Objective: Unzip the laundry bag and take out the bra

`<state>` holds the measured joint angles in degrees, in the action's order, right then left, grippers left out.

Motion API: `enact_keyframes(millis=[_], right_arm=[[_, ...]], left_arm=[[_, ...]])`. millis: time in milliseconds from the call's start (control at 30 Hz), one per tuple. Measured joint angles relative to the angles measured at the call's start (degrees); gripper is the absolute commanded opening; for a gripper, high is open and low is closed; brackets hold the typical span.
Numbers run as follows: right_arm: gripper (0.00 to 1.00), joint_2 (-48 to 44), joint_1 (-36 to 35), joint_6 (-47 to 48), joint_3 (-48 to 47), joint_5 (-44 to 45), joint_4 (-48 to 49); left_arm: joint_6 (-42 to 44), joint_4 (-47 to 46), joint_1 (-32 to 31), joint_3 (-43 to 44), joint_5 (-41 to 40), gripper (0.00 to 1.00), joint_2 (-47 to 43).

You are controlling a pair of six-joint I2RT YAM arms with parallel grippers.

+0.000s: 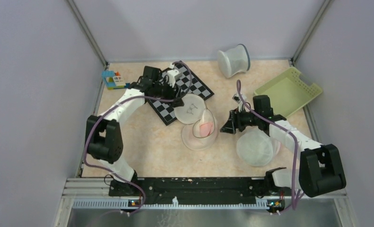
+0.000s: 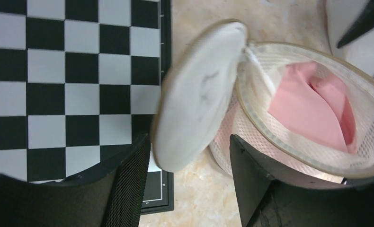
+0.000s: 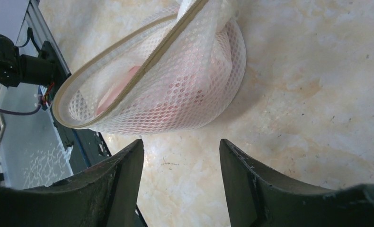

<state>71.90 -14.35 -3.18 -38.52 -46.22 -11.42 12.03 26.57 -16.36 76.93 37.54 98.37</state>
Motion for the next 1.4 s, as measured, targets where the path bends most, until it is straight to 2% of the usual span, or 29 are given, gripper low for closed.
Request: enact_keyframes(millis=[100, 233, 400, 500, 667, 1167, 1233, 1400], right_arm=[[0.57, 1.92, 0.00, -0.92, 0.31, -0.48, 0.72], [0.54, 4.04, 0.02, -2.12, 0.42, -0.74, 2.05], [0.45, 6.21, 0.00, -4.46, 1.11, -1.64, 5.60], [0.38, 8.26, -0.20, -6.12, 1.79, -1.92, 8.09], [0.31, 11.98, -1.25, -9.11, 2.03, -2.08, 12.37], [0.22, 17.03, -2.73, -17.03, 2.54, -5.22, 22.56], [0.21, 17.46, -2.84, -17.75, 2.54, -5.73, 23.23], [0.21, 17.99, -2.86, -18.86, 2.54, -6.67, 24.39]], left_arm=[[4.02, -2.10, -2.45, -4.83, 0.33, 0.66, -6.29], [9.20, -4.68, -9.31, -9.03, 0.76, 0.62, -11.91], [12.09, -5.62, -17.11, -11.26, 2.84, 0.54, -11.30], [12.85, -6.47, -19.19, -11.50, 4.24, 0.52, -8.57], [15.15, -9.53, -20.83, -14.53, 6.80, 0.63, -5.01], [19.91, -20.98, -24.92, -17.70, 9.62, 0.74, 1.75], [19.45, -23.34, -25.00, -17.84, 9.60, 0.70, 2.91], [17.73, -27.12, -25.00, -18.67, 9.29, 0.21, 3.69]])
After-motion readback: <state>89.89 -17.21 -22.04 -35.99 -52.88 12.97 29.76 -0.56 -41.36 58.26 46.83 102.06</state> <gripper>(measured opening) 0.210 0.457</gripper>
